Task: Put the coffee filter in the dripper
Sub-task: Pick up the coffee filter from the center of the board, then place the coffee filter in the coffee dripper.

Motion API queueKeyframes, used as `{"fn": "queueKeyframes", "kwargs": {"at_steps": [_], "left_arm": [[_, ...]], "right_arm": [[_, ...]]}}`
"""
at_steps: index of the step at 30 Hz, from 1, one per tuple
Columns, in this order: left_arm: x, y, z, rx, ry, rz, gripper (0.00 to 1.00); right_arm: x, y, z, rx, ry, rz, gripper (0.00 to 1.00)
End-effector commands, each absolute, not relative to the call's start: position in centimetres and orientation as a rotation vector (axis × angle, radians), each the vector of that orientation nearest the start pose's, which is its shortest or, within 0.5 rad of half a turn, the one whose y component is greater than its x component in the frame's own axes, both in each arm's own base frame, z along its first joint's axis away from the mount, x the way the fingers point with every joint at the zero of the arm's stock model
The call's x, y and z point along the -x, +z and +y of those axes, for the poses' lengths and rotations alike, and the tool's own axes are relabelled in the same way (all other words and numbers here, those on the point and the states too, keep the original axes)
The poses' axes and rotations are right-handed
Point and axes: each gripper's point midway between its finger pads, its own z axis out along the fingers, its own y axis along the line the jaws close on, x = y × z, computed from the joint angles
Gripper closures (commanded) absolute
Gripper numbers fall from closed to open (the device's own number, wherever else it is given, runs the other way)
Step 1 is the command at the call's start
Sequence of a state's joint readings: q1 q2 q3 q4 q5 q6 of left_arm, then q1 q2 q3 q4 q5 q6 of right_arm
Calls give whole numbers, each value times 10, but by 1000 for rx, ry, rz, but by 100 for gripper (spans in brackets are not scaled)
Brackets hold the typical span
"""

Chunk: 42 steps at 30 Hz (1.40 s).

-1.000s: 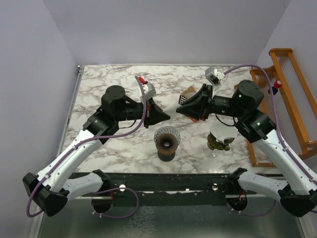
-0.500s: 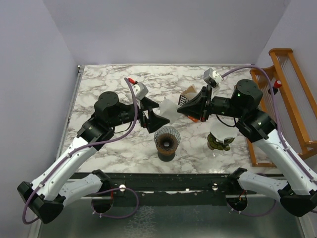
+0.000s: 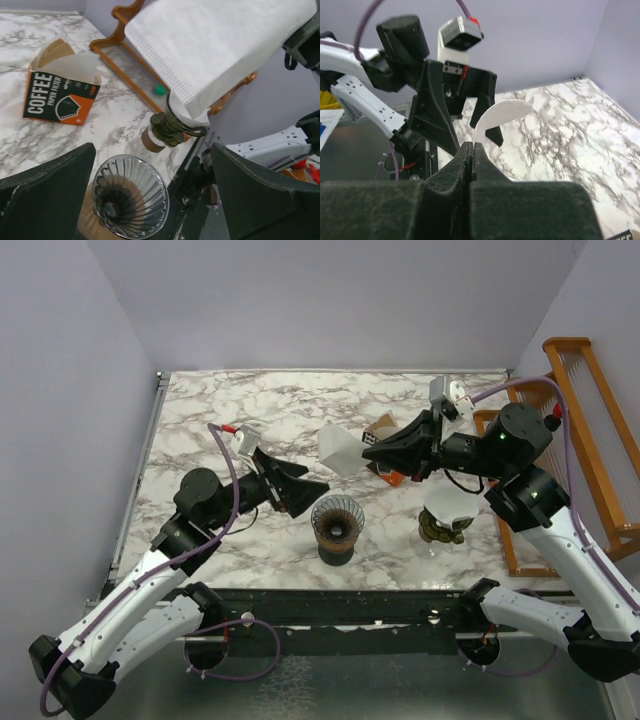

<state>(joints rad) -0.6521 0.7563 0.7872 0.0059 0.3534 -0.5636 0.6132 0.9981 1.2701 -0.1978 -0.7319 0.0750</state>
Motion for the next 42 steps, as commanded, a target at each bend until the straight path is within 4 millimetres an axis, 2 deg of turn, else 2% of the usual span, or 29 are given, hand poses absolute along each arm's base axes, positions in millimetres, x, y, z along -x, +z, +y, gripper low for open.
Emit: {"fn": "queueKeyframes", "kwargs": {"at_steps": [1, 8, 15, 23, 33, 37, 42], "left_arm": [[-155, 389, -248, -333, -1524, 1310, 1], [-137, 416, -241, -371, -1597, 1116, 1], [-123, 447, -238, -425, -1647, 941, 1], [-124, 464, -245, -486, -1638, 878, 1], [-126, 473, -251, -531, -1628, 852, 2], [-125, 474, -254, -558, -1629, 844, 16], [-127, 473, -257, -573, -1630, 850, 44]], "right_arm": [[-152, 480, 269, 1014, 1163, 1080, 100], [-134, 501, 272, 985, 1320, 982, 100], [-134, 505, 278, 925, 1441, 970, 100], [-140, 498, 288, 896, 1517, 987, 99], [-143, 487, 289, 874, 1507, 1015, 100], [-146, 484, 289, 862, 1497, 1032, 100], [-146, 484, 288, 859, 1491, 1031, 100]]}}
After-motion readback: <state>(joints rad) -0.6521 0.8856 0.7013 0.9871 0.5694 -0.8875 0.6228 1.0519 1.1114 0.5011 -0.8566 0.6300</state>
